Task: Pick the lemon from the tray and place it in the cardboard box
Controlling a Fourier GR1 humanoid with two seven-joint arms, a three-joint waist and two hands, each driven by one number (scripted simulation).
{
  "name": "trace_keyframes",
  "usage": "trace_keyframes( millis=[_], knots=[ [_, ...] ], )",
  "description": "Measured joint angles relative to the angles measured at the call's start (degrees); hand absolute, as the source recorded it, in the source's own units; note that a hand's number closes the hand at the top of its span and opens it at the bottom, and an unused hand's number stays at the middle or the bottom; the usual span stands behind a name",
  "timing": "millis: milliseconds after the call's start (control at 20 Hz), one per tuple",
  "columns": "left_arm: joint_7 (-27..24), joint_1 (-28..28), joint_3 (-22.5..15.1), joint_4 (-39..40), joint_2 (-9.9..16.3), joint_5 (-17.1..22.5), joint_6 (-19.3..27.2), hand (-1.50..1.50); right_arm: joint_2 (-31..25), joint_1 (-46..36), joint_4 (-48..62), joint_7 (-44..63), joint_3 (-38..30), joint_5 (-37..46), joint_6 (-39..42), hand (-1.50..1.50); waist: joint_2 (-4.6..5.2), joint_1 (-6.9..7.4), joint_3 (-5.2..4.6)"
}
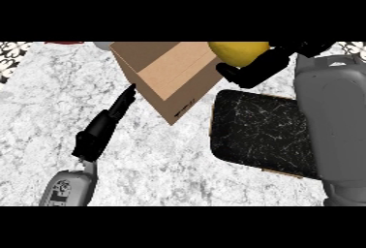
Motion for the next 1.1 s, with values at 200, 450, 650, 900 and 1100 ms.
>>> trace_keyframes(
  millis=[200, 450, 650, 900, 1100],
  knots=[
    [0.85, -0.01, -0.21, -0.54, -0.25, 0.02, -0.25, 0.00, 2.54, -4.25, 6.47, 0.62, 0.20, 1.42, -3.62, 1.50, -0.01, 0.13, -0.01],
    [1.13, -0.57, -0.19, -0.54, -0.27, -0.18, -0.41, 0.00, 3.68, -10.12, 18.14, -1.69, 0.71, 5.82, -10.40, 1.50, 0.14, 0.49, -0.01],
    [0.39, 0.18, -0.40, -0.53, -0.48, -0.51, -0.28, 0.00, 4.28, -13.34, 26.72, -4.92, 1.71, 9.41, -15.56, 1.50, 0.22, 0.70, -0.02],
    [0.97, -0.32, -1.08, -0.90, -1.21, -0.83, -0.16, 0.00, 5.55, -15.22, 37.83, -9.59, 2.96, 13.74, -22.94, 1.50, 0.41, 1.07, -0.02],
    [1.07, -0.94, -1.01, -0.74, -1.29, -0.59, -0.49, 0.00, 8.16, -17.41, 46.46, -9.69, 3.19, 15.19, -27.67, 1.50, 0.61, 1.61, -0.01]
  ],
)
